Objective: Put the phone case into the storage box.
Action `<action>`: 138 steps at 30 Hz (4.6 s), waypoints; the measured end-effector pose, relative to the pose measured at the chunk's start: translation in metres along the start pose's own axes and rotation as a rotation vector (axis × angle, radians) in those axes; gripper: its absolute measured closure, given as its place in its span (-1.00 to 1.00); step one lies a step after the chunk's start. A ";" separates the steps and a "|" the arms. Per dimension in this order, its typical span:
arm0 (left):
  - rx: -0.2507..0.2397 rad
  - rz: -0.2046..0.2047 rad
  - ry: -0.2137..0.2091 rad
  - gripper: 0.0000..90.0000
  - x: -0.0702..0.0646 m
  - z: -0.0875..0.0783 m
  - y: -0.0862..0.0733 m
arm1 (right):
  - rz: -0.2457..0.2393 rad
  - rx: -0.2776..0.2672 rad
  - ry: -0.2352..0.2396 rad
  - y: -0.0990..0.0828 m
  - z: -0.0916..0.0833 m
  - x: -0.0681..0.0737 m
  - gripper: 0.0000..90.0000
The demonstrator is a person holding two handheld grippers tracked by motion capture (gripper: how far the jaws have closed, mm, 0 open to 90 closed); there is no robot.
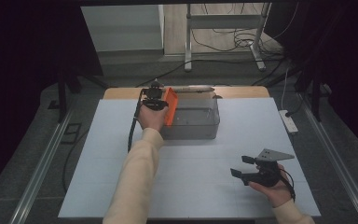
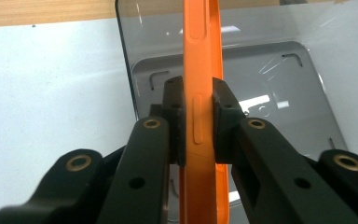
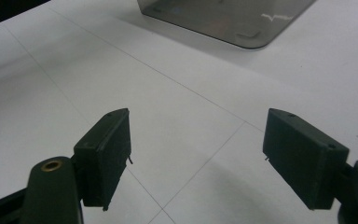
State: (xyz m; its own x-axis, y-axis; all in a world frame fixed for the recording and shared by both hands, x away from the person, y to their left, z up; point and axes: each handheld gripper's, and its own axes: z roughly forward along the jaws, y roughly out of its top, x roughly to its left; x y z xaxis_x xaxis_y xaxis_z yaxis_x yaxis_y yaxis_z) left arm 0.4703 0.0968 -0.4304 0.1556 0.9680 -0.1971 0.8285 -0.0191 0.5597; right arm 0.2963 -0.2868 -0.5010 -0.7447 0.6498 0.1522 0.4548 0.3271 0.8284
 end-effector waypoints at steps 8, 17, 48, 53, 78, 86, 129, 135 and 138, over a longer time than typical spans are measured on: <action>0.001 -0.002 0.007 0.76 0.000 0.000 0.000 | 0.001 0.001 0.002 0.000 0.000 0.000 -0.48; 0.002 -0.015 0.015 0.76 0.004 0.002 -0.003 | -0.001 0.005 0.000 0.000 0.000 0.000 -0.48; 0.001 -0.017 0.021 0.76 0.005 0.008 -0.008 | 0.002 0.000 0.001 0.000 0.000 0.000 -0.48; -0.001 -0.010 0.013 0.76 0.003 0.008 -0.008 | -0.002 0.005 -0.001 0.000 0.000 0.000 -0.48; 0.008 -0.002 0.016 0.77 -0.006 0.011 -0.009 | 0.000 0.001 0.000 0.000 0.000 0.001 -0.47; 0.014 0.002 0.024 0.76 -0.007 0.013 -0.010 | -0.003 0.005 -0.002 0.000 0.000 0.001 -0.47; 0.035 0.054 0.137 0.76 -0.023 0.019 -0.014 | -0.004 0.002 0.005 0.001 0.001 0.001 -0.46; 0.039 0.041 0.150 0.76 -0.020 0.020 -0.015 | -0.004 0.001 0.006 0.001 0.000 0.001 -0.46; 0.042 0.045 0.153 0.76 -0.019 0.020 -0.016 | -0.004 0.002 0.006 0.001 0.000 0.001 -0.46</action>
State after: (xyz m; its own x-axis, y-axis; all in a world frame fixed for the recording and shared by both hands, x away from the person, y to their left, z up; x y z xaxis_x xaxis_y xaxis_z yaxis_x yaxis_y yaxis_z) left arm 0.4656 0.0740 -0.4519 0.1117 0.9927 -0.0456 0.8449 -0.0707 0.5302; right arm 0.2959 -0.2856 -0.5005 -0.7495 0.6444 0.1519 0.4524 0.3309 0.8281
